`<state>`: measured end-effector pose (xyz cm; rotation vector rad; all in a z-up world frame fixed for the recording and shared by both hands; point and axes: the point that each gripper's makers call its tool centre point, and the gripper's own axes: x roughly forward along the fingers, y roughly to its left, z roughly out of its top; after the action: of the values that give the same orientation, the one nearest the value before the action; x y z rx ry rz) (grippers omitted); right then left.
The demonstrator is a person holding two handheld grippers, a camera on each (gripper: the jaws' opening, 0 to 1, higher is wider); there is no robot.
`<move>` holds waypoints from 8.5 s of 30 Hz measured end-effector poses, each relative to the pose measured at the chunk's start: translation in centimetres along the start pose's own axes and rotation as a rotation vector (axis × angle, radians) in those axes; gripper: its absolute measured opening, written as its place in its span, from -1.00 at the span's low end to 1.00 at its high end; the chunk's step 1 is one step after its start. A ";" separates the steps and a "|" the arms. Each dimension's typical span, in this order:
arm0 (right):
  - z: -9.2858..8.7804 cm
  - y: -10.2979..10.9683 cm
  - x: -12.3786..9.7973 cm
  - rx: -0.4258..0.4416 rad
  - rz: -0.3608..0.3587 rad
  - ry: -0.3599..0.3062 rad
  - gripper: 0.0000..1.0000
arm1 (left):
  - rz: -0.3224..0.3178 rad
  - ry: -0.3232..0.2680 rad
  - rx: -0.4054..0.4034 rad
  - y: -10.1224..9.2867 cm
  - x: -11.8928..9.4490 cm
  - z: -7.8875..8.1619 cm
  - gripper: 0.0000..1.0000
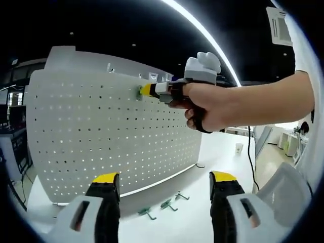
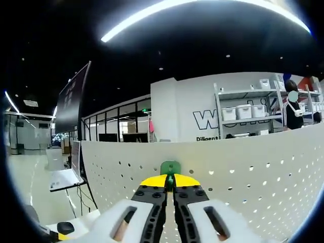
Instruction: Insert the hook assembly into the mounting plate slot until the hook locks in place.
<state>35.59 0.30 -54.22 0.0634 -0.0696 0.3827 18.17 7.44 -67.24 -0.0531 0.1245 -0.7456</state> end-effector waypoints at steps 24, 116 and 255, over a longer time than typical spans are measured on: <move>-0.8 -0.3 0.9 0.001 -0.118 0.058 -0.95 | -0.010 -0.014 -0.037 -0.2 -0.2 0.1 0.44; -3.2 -0.5 -8.3 -0.007 0.356 0.052 0.03 | 0.001 0.015 -0.001 -0.7 -0.2 0.4 0.46; -17.1 -9.2 -28.3 0.039 0.260 0.417 0.36 | -0.116 0.299 0.080 0.6 -0.3 -6.6 0.51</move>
<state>13.76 -17.45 -73.96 0.0122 0.3453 0.6497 17.47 8.10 -73.78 0.1293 0.3790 -0.8705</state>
